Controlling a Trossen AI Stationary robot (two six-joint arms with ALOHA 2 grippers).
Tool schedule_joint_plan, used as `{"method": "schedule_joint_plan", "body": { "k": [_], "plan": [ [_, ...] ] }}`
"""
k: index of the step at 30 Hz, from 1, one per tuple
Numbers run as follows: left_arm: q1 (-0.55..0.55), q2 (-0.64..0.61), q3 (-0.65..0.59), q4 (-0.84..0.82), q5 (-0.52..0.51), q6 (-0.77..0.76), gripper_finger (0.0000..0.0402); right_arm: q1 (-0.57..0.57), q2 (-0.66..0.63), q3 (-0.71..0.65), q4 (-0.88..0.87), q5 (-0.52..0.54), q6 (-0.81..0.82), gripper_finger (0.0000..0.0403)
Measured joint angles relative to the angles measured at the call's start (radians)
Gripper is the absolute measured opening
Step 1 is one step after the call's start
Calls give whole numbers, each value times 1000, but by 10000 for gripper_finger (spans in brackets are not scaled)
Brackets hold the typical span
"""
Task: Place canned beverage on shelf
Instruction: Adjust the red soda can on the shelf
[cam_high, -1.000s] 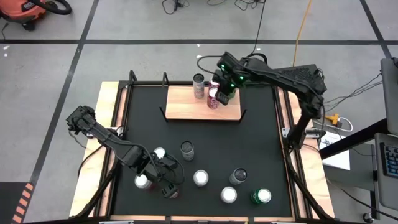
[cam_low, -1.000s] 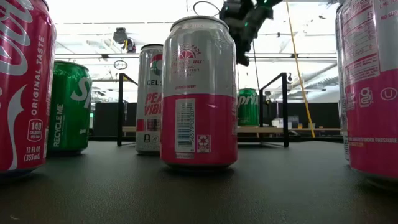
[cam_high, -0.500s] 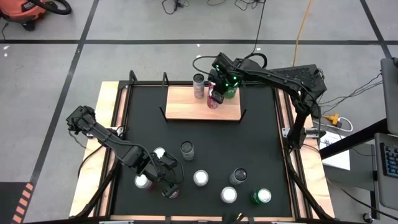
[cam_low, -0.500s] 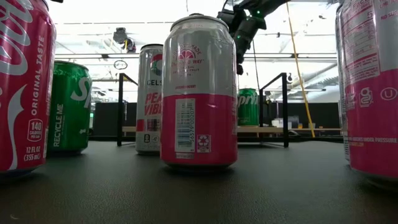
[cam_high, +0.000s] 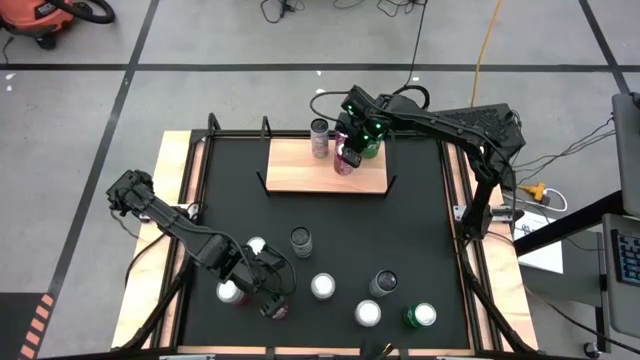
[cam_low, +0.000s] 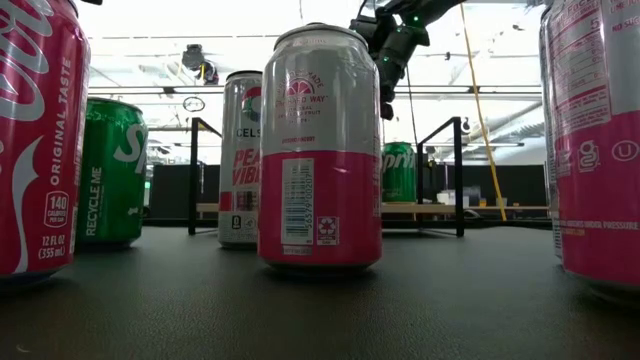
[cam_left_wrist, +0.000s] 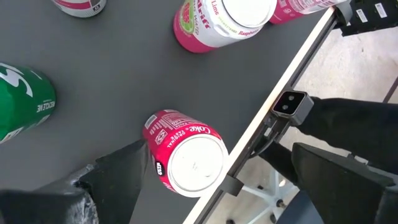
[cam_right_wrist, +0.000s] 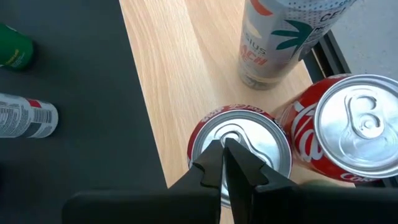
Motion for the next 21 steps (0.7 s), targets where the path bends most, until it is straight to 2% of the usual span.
{"method": "schedule_joint_plan", "body": {
  "k": [14,21],
  "plan": [
    [-1,0,0,0,0,2,397,1,-11,0,-8,23,11,0],
    [-1,0,0,0,0,-5,397,3,-130,-2,14,-2,77,0]
  ]
}}
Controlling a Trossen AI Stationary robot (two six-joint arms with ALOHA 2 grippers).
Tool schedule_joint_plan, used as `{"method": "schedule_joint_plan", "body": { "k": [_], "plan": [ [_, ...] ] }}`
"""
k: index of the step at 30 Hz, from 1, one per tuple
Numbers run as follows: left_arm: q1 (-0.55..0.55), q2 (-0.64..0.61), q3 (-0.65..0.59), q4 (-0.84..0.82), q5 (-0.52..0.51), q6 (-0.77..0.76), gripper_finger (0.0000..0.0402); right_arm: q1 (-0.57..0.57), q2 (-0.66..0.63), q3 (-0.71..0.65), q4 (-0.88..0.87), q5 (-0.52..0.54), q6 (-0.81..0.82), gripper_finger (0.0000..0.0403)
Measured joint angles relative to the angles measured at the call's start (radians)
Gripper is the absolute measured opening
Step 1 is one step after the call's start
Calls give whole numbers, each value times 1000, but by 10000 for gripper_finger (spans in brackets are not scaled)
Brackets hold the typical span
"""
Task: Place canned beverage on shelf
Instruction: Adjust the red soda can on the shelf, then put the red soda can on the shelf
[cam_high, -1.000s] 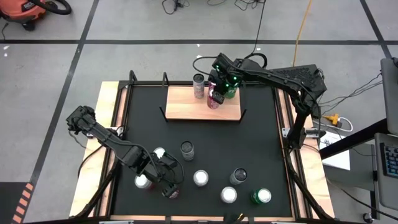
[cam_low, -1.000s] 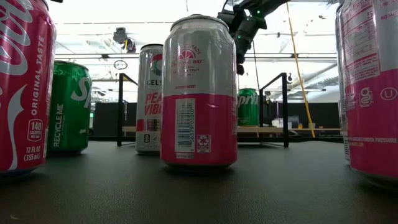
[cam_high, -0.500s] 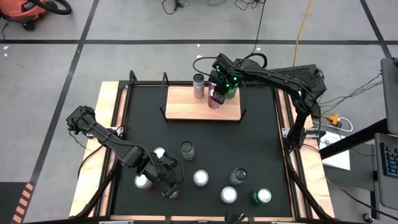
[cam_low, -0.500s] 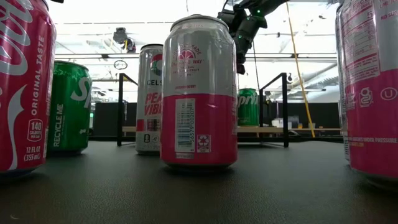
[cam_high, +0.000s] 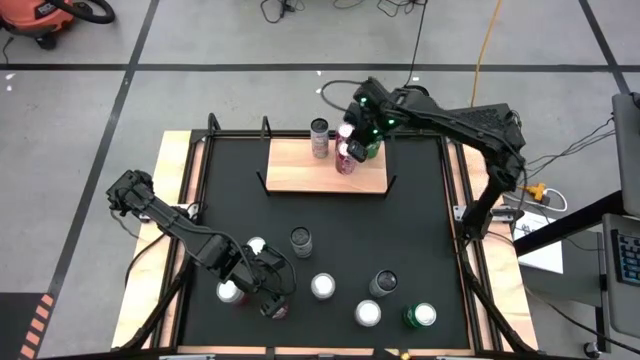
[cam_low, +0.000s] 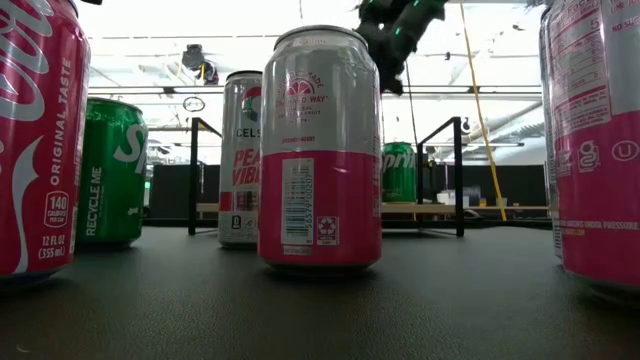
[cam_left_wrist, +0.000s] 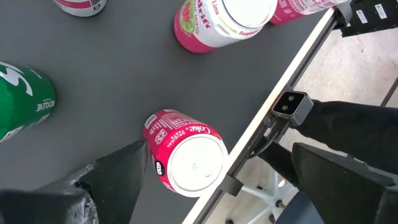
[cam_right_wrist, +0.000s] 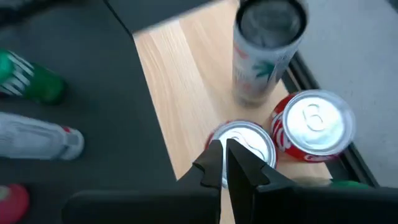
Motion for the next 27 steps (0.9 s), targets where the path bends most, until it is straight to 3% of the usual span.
{"method": "schedule_joint_plan", "body": {
  "k": [8,15,20,27],
  "plan": [
    [0,0,0,0,3,3,397,26,-171,0,-59,0,113,0],
    [-2,-51,-1,2,19,0,397,130,-281,0,-112,0,221,0],
    [-33,-97,-1,16,-19,43,397,228,-320,1,-109,1,283,0],
    [-121,-62,-1,-10,-22,113,397,341,-331,1,-102,7,326,0]
  ]
}}
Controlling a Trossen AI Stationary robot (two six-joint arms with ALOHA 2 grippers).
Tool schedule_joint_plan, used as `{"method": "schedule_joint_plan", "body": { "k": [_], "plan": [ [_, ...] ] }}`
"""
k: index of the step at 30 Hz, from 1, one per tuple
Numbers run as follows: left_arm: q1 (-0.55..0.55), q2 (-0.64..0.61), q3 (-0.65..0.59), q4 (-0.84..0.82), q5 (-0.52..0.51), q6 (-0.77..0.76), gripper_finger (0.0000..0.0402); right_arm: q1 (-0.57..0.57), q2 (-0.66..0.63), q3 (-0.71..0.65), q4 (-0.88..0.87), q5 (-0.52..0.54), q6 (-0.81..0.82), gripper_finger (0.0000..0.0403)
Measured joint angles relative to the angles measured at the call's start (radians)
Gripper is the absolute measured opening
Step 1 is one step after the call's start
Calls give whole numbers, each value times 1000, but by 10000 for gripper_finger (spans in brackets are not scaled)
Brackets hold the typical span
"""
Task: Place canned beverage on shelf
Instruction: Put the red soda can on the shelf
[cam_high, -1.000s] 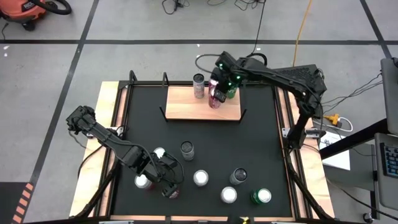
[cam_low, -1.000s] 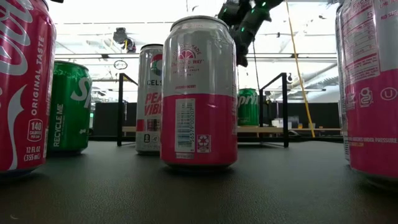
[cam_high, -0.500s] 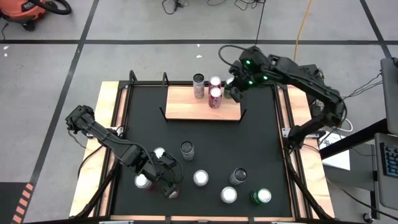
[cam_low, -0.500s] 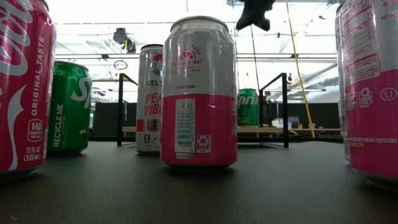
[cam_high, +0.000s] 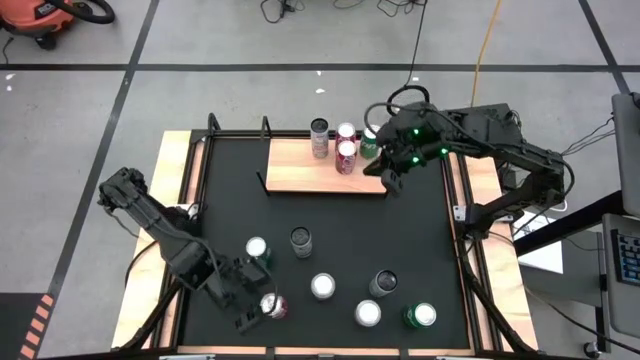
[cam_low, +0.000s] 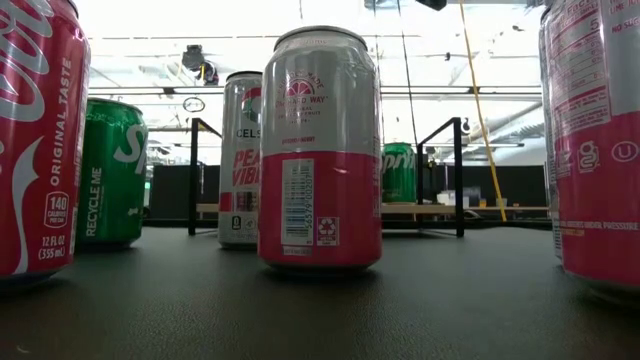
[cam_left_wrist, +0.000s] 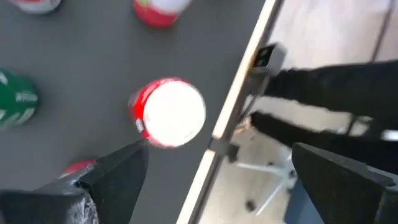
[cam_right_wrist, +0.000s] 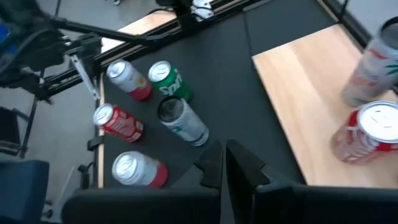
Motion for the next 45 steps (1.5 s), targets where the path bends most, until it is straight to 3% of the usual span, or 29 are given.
{"method": "schedule_joint_plan", "body": {
  "k": [9,16,38,45],
  "plan": [
    [-35,39,0,-31,-140,68,400,94,3,0,0,108,16,0],
    [-57,110,0,-17,-141,130,400,123,3,0,0,127,36,0],
    [-1,266,0,-8,-130,48,400,136,3,0,-1,129,21,0],
    [22,320,0,-6,-45,39,400,136,3,0,-35,129,10,0]
  ]
}}
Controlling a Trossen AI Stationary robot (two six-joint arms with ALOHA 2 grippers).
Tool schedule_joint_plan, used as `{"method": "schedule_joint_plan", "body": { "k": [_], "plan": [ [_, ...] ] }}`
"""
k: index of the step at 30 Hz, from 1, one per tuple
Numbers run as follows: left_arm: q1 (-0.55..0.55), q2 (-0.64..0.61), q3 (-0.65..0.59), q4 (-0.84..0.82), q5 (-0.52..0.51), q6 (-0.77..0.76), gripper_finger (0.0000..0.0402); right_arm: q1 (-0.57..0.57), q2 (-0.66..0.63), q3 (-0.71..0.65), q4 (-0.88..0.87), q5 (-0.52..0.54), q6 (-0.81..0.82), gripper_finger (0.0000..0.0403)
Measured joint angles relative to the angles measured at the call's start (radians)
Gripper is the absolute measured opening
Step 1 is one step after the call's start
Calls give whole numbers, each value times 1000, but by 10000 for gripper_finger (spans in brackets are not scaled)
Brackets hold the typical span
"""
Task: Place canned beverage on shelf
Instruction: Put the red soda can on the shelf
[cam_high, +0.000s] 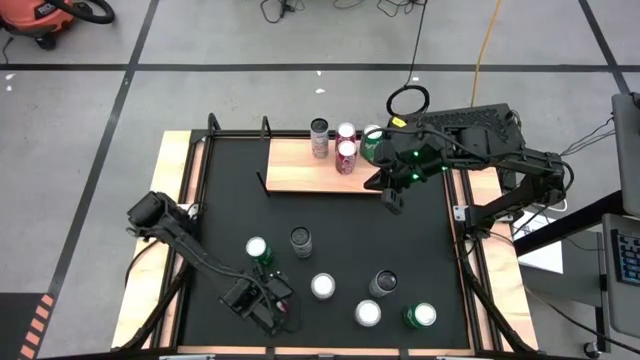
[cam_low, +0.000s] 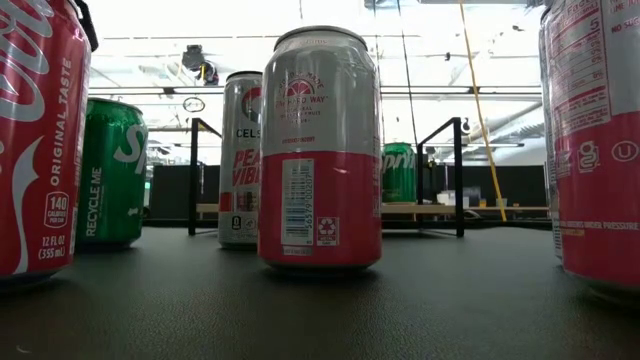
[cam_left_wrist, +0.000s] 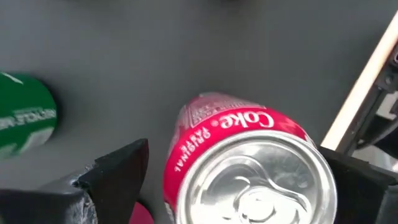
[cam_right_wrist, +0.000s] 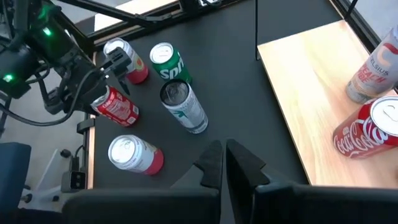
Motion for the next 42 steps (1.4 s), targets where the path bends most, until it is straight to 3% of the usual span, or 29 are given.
{"method": "schedule_joint_plan", "body": {
  "k": [4,14,21,32,37,42],
  "plan": [
    [8,0,0,3,33,-27,386,0,0,0,-24,-1,-2,0],
    [9,-8,1,2,86,-23,286,0,0,0,-40,-2,-6,0],
    [21,-61,-1,3,135,-24,288,1,0,0,-33,-3,0,0],
    [106,-226,78,-9,109,81,289,72,19,0,92,-8,29,2],
    [161,-288,141,-6,93,177,290,105,50,0,111,-139,63,39],
    [218,-319,214,-5,68,296,290,143,89,0,131,-193,124,113]
  ]
}}
